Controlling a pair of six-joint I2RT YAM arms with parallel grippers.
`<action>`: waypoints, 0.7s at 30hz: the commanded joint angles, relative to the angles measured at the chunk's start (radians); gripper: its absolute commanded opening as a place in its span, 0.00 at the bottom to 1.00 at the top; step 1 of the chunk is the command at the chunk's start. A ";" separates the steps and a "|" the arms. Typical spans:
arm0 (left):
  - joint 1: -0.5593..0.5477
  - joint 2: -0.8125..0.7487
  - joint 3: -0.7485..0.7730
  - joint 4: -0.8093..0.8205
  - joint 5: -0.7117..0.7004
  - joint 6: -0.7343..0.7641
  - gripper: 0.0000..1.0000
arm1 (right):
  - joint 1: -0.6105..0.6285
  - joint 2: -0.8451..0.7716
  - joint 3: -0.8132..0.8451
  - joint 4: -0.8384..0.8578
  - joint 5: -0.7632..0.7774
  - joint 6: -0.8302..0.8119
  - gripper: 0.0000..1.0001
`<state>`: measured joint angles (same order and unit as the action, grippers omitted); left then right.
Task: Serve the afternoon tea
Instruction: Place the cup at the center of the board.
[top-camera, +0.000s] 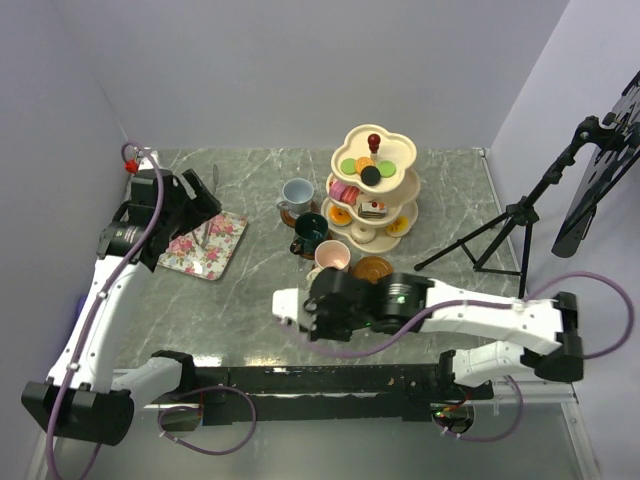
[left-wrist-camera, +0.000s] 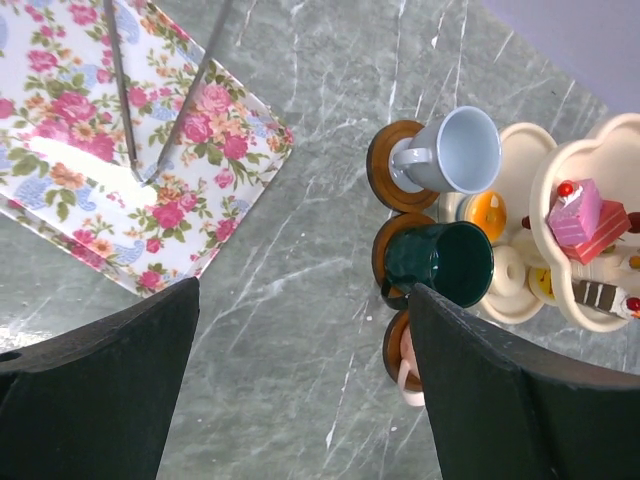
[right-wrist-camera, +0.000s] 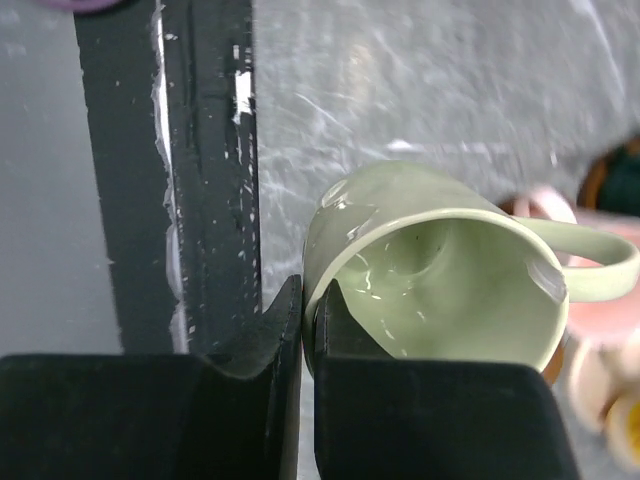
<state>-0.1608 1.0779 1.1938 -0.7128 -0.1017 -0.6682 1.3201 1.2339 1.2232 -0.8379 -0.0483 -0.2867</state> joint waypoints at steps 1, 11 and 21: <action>0.018 -0.047 -0.016 -0.028 -0.001 0.042 0.89 | 0.044 0.073 0.035 0.152 0.024 -0.176 0.00; 0.029 -0.070 -0.109 0.007 0.028 0.117 0.89 | 0.057 0.324 0.030 0.184 0.004 -0.259 0.00; 0.029 -0.072 -0.157 0.047 0.054 0.188 0.89 | 0.057 0.447 0.062 0.232 0.045 -0.261 0.07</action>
<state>-0.1375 1.0187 1.0637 -0.7097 -0.0788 -0.5159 1.3705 1.6619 1.2240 -0.6842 -0.0471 -0.5228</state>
